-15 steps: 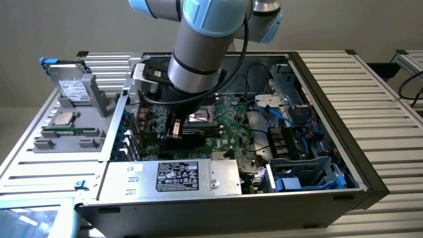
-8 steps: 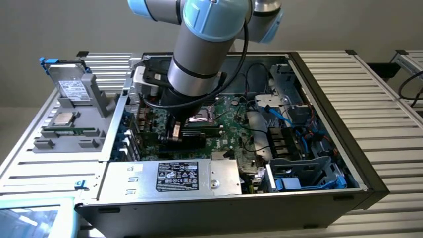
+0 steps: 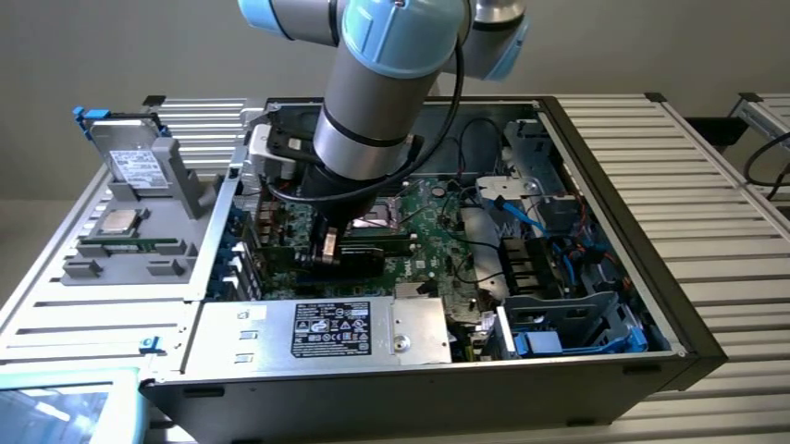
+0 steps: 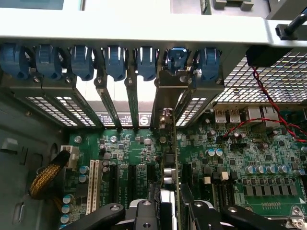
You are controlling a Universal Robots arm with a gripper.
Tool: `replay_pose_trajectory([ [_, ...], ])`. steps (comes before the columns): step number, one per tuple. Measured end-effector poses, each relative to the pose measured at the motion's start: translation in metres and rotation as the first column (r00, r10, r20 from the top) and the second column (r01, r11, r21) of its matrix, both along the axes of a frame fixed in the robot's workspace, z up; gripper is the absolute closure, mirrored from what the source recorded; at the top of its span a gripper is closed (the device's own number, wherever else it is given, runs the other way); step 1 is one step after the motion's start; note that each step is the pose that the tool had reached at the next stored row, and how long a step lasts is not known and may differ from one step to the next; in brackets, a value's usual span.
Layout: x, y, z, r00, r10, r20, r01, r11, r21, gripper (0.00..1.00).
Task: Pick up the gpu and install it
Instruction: 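Insert the gpu into the slot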
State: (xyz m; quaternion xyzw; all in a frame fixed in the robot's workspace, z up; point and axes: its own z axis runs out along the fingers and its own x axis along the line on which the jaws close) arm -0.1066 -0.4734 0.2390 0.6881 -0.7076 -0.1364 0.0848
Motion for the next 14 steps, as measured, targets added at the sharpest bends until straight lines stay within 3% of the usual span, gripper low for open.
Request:
replay_pose_trajectory([
  [14, 0.0001, 0.0017, 0.0002, 1.0000, -0.002, -0.0005, 0.002, 1.0000, -0.0008, 0.72],
])
